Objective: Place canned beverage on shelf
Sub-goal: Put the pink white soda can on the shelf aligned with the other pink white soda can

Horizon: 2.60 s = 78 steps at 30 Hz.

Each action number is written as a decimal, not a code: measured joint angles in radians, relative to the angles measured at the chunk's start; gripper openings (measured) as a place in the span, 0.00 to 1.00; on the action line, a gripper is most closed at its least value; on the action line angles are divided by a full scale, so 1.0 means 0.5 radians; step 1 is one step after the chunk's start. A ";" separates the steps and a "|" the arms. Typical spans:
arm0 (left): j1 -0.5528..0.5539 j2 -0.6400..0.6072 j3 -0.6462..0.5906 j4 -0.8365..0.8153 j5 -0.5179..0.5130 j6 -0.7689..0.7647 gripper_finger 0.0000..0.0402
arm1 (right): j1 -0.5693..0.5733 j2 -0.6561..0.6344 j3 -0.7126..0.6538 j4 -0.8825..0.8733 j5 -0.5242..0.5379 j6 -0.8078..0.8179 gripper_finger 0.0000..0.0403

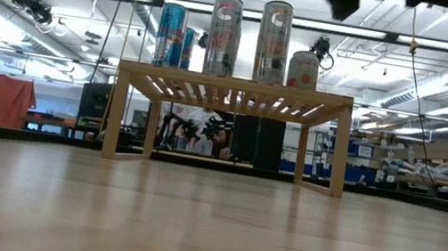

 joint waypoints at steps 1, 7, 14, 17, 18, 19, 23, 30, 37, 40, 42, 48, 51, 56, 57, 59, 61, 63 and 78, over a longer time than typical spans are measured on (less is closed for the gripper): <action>0.000 0.000 0.000 -0.001 -0.005 0.028 0.72 | 0.002 0.066 0.000 0.052 0.013 0.001 0.95; 0.001 0.006 0.023 -0.027 -0.038 0.161 0.72 | 0.001 0.465 0.000 0.476 0.004 0.007 0.95; 0.085 0.013 0.088 -0.054 -0.062 0.394 0.72 | 0.001 0.916 0.000 0.929 -0.182 0.013 0.95; 0.147 0.012 0.089 -0.047 -0.047 0.497 0.72 | 0.001 1.065 0.042 1.023 -0.260 0.084 0.95; 0.171 0.012 0.090 -0.045 -0.044 0.529 0.72 | 0.001 1.113 0.068 1.024 -0.291 0.100 0.95; 0.194 0.012 0.090 -0.046 -0.047 0.567 0.72 | 0.002 1.160 0.094 1.022 -0.316 0.110 0.95; 0.283 0.011 0.091 0.009 -0.073 0.711 0.71 | 0.009 1.323 0.208 1.021 -0.410 0.111 0.95; 0.392 0.005 0.093 0.178 -0.069 0.907 0.71 | 0.009 1.554 0.447 1.022 -0.645 0.038 0.95; 0.440 0.005 0.094 0.242 -0.068 1.000 0.71 | 0.007 1.828 0.755 1.020 -0.826 0.065 0.95; 0.456 0.005 0.094 0.273 -0.083 1.049 0.71 | 0.007 1.956 0.899 1.015 -0.838 0.156 0.95; 0.461 0.005 0.094 0.316 -0.101 1.078 0.71 | 0.000 2.036 0.982 1.020 -0.839 0.211 0.95; 0.468 0.004 0.095 0.347 -0.116 1.106 0.71 | -0.052 2.222 1.183 1.017 -0.933 0.469 0.95; 0.461 0.004 0.095 0.373 -0.133 1.135 0.71 | -0.071 2.289 1.254 1.017 -1.010 0.536 0.95; 0.465 0.002 0.095 0.406 -0.153 1.200 0.71 | -0.081 2.365 1.387 1.014 -1.165 0.622 0.95; 0.468 0.002 0.095 0.407 -0.155 1.203 0.71 | -0.082 2.373 1.407 1.012 -1.184 0.621 0.95; 0.469 0.002 0.096 0.413 -0.155 1.205 0.71 | -0.079 2.373 1.436 0.978 -1.204 0.610 0.95; 0.468 0.001 0.098 0.419 -0.156 1.230 0.71 | -0.076 2.373 1.464 0.938 -1.218 0.572 0.95; 0.468 0.001 0.098 0.420 -0.158 1.240 0.71 | -0.074 2.373 1.494 0.890 -1.223 0.568 0.95; 0.497 0.001 0.099 0.479 -0.179 1.386 0.71 | -0.052 2.371 1.563 0.739 -1.277 0.455 0.77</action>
